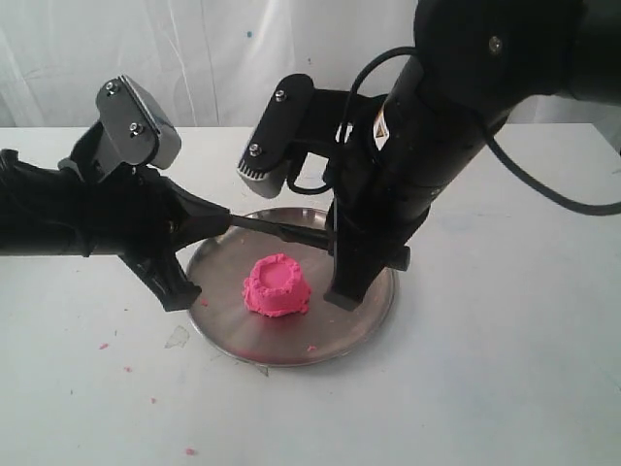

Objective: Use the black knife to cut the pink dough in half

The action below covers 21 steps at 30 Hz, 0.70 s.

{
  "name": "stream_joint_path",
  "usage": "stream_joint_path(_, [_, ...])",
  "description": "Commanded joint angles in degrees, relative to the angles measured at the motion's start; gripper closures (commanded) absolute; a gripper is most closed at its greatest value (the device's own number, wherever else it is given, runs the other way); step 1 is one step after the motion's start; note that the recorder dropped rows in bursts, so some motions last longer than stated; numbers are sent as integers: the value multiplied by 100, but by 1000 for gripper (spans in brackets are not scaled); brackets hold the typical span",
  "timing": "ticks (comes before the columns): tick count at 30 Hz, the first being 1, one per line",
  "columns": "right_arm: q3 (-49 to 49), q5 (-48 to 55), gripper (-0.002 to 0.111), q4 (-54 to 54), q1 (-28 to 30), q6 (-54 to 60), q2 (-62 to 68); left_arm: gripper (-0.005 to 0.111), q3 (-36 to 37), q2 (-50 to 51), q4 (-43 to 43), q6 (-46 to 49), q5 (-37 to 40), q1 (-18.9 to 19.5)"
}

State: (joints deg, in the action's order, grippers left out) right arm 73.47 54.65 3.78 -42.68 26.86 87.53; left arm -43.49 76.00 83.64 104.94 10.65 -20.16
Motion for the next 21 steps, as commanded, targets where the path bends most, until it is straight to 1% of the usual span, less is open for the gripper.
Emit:
stream_joint_path(1, [36, -102, 108, 114, 332, -289, 145, 107, -272, -191, 107, 139, -69, 2])
stream_joint_path(4, [36, -90, 108, 90, 459, -314, 271, 107, -454, -259, 107, 139, -351, 2])
stream_joint_path(8, [36, -103, 108, 78, 485, -301, 526, 106, -493, -187, 107, 139, -521, 2])
stream_joint_path(10, [36, -136, 108, 69, 485, -301, 665, 101, -493, -46, 107, 139, -511, 2])
stream_joint_path(13, [36, -196, 108, 69, 485, -301, 878, 88, -493, 213, 107, 139, -511, 2])
stream_joint_path(15, [36, -275, 108, 54, 485, -301, 985, 85, -493, 378, 116, 128, -525, 2])
stream_joint_path(18, [36, -418, 108, -81, 485, -262, 1098, 91, -507, 631, 133, 128, -666, 2])
stream_joint_path(21, [36, -431, 108, -81, 485, -275, 1200, 105, -578, 846, 180, 128, -870, 2])
